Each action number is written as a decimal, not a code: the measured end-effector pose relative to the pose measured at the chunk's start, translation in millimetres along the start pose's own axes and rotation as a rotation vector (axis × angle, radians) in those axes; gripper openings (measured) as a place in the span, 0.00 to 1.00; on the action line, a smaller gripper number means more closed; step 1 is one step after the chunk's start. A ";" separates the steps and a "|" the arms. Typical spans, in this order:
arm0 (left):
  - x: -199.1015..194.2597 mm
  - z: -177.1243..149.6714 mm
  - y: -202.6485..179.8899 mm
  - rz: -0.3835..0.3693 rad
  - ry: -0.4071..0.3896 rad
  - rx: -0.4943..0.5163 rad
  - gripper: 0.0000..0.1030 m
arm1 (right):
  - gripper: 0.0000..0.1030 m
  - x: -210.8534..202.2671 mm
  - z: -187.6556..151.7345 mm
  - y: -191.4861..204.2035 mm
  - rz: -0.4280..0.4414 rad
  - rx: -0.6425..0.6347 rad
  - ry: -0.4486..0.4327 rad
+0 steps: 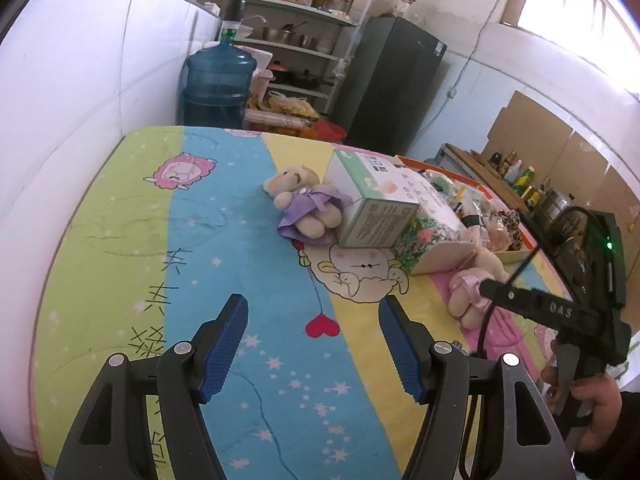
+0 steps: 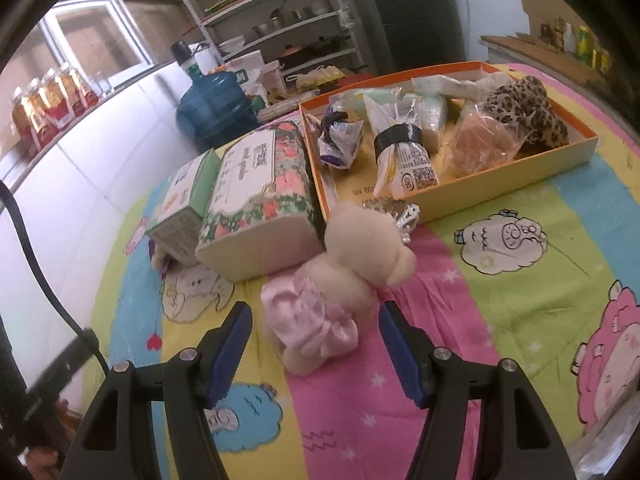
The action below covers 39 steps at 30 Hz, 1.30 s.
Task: Organize soft objects
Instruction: 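Move left gripper to purple-dress teddy while right gripper reaches pink-dress teddy, then grasp purple-dress teddy with left gripper while right gripper grasps pink-dress teddy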
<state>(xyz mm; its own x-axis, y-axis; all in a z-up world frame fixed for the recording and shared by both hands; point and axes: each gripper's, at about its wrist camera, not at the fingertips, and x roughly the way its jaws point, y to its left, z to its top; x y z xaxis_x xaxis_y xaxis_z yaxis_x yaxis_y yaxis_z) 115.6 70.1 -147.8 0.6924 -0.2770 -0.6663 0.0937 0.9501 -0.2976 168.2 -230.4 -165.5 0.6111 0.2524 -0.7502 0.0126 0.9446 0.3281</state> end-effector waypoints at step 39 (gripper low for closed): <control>113.2 97.5 28.4 0.036 -0.003 -0.217 0.67 | 0.43 28.3 8.2 4.2 -0.056 0.034 0.046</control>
<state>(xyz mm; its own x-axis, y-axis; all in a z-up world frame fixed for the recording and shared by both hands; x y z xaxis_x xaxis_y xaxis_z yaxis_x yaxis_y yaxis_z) 266.3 79.7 -165.0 0.6948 -0.2429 -0.6770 -0.0868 0.9061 -0.4141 192.0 -221.0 -180.7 0.5719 0.2096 -0.7931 0.0728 0.9500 0.3035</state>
